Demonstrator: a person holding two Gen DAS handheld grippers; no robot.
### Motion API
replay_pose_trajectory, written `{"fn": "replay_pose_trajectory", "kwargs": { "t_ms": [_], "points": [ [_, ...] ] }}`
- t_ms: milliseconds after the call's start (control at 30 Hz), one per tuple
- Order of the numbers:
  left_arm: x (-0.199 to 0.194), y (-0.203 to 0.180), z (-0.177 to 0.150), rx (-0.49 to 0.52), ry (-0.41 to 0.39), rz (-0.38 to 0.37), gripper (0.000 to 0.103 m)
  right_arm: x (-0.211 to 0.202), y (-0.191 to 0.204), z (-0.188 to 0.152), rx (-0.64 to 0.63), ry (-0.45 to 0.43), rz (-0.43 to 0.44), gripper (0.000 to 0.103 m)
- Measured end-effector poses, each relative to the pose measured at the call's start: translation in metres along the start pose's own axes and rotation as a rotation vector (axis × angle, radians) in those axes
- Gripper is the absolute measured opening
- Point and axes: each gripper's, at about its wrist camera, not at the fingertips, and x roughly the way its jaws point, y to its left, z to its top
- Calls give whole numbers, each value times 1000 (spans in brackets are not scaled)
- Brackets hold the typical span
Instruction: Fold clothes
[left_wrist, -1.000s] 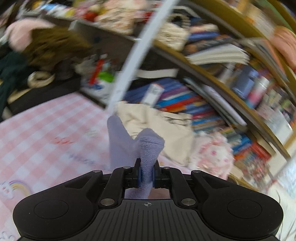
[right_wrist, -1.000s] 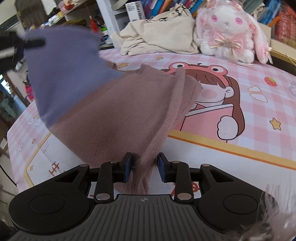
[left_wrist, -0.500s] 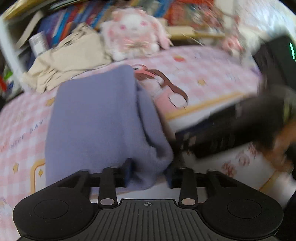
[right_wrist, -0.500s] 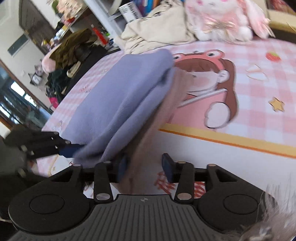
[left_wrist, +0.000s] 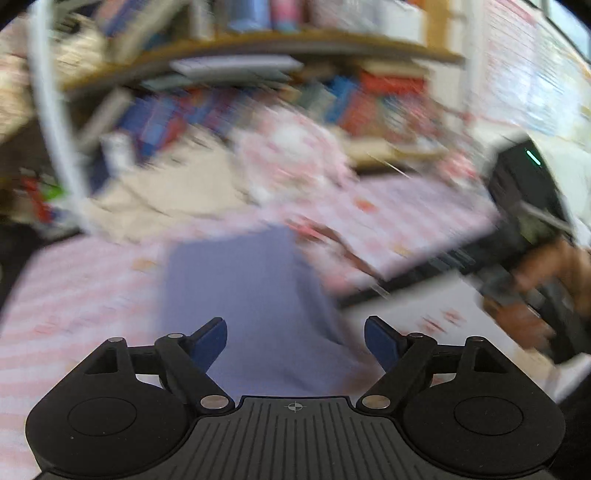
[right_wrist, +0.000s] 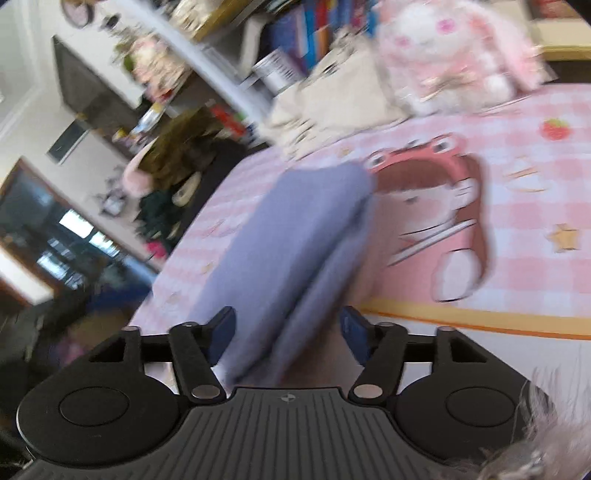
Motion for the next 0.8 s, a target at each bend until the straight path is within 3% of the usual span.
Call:
{"fn": "replay_pose_trajectory", "kwargs": {
  "t_ms": [100, 200, 267, 333, 367, 433, 467, 533, 633, 667, 700, 800],
  "points": [
    [10, 26, -3, -84, -43, 104, 84, 22, 6, 5, 3, 47, -17, 68],
    [25, 38, -19, -151, -95, 107, 79, 37, 0, 9, 97, 57, -39, 69],
    [35, 42, -31, -214, -69, 78, 50, 44, -4, 11, 163, 55, -48, 69],
    [48, 42, -39, -234, -12, 55, 36, 49, -8, 13, 216, 48, -60, 61],
    [54, 39, -42, -215, 14, 47, 36, 51, -6, 14, 212, 49, -89, 54],
    [66, 32, -46, -168, 58, 42, 36, 54, -2, 16, 186, 51, -150, 23],
    [69, 30, -47, -150, 70, 46, 36, 53, 2, 17, 154, 42, -154, 17],
    [72, 28, -48, -138, 86, 43, 37, 46, 18, 14, 23, -3, -163, 16],
    [71, 32, -46, -175, 84, 9, 37, 26, 66, -3, -375, -157, -149, 15],
    [72, 34, -45, -193, 86, -4, 37, 25, 72, -9, -427, -173, -152, 15],
    [74, 35, -45, -196, 94, -6, 37, 24, 76, -14, -469, -185, -159, 15],
    [76, 30, -45, -156, 113, -3, 38, 40, 46, -10, -286, -105, -284, 16]
  ]
}}
